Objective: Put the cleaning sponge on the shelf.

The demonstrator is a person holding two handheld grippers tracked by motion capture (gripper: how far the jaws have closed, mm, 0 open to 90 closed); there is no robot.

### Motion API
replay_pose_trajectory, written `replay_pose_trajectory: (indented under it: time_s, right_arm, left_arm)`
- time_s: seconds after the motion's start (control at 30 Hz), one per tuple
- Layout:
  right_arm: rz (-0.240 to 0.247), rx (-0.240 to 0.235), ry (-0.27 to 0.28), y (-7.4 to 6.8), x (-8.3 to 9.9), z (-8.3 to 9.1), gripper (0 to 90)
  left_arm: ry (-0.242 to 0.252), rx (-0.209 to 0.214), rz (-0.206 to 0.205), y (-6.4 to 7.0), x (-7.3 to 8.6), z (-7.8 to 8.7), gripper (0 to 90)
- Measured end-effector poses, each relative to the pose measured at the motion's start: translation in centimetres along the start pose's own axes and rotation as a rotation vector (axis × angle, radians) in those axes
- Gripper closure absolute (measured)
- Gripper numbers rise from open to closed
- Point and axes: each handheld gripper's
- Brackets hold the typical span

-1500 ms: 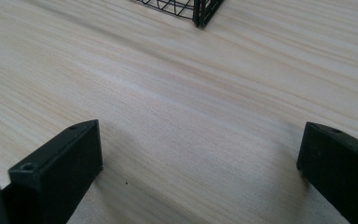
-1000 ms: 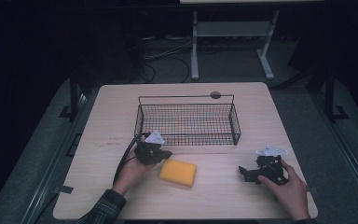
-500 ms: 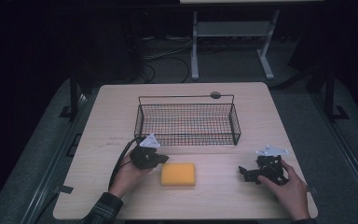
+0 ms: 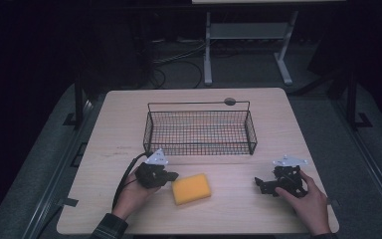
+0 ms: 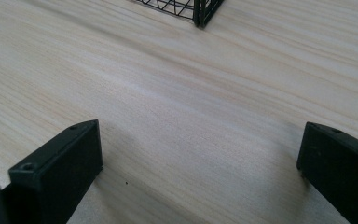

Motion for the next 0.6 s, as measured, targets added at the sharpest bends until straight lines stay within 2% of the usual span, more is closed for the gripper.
replay_pose_trajectory:
  time_s: [0.4,0.6]
  right_arm:
    - [0.0,0.0,0.0,0.0,0.0,0.0,0.0]
    - [0.0,0.0,0.0,0.0,0.0,0.0,0.0]
  left_arm:
    - [-0.007,0.013,0.003,1.1,0.7,0.3,89.7]
    - [-0.004,0.002,0.031,0.9,0.9,0.7,89.4]
Point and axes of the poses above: each handheld gripper's, and its own axes: z roughly backward along the jaws, x roughly out of its underside, y roughly to its right, and after that the axes turned 6 degrees about -y, right-handed
